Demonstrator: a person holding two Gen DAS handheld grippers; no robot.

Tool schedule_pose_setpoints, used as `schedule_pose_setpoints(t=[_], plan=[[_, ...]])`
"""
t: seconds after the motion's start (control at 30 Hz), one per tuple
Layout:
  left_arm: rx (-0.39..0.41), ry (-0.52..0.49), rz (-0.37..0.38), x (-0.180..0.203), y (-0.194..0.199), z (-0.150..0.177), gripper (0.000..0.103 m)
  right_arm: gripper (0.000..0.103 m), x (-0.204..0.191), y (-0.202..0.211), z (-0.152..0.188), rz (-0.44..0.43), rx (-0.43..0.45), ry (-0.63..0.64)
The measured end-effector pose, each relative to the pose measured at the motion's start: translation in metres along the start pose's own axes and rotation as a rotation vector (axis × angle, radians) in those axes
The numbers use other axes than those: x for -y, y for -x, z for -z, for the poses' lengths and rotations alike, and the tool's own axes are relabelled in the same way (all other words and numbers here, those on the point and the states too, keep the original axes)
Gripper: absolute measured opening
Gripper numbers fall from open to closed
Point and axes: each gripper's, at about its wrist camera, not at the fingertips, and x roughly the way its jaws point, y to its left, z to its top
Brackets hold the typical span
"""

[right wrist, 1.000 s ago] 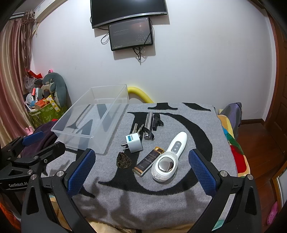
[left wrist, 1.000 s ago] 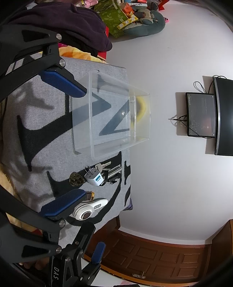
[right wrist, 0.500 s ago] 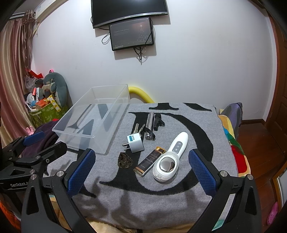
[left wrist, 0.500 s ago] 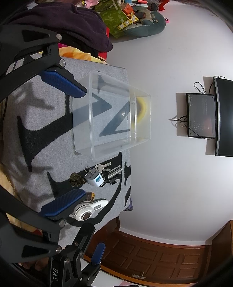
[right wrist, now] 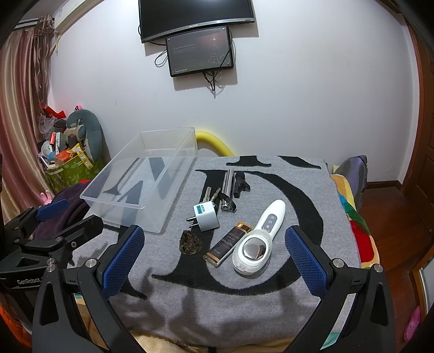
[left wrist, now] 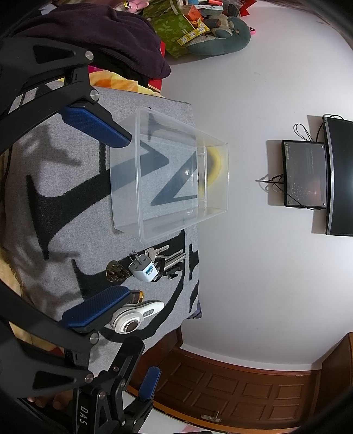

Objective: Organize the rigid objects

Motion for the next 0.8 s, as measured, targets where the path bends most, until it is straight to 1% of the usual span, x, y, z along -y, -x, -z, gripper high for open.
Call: schedule_pose_setpoints(t=[0.8], plan=[[-0.004,-0.003,-0.001,0.0035,-0.0001,-0.0003,0.103,0.103,0.0026,-0.0016,-0.0008,-0.002,-0.001,-0.001]])
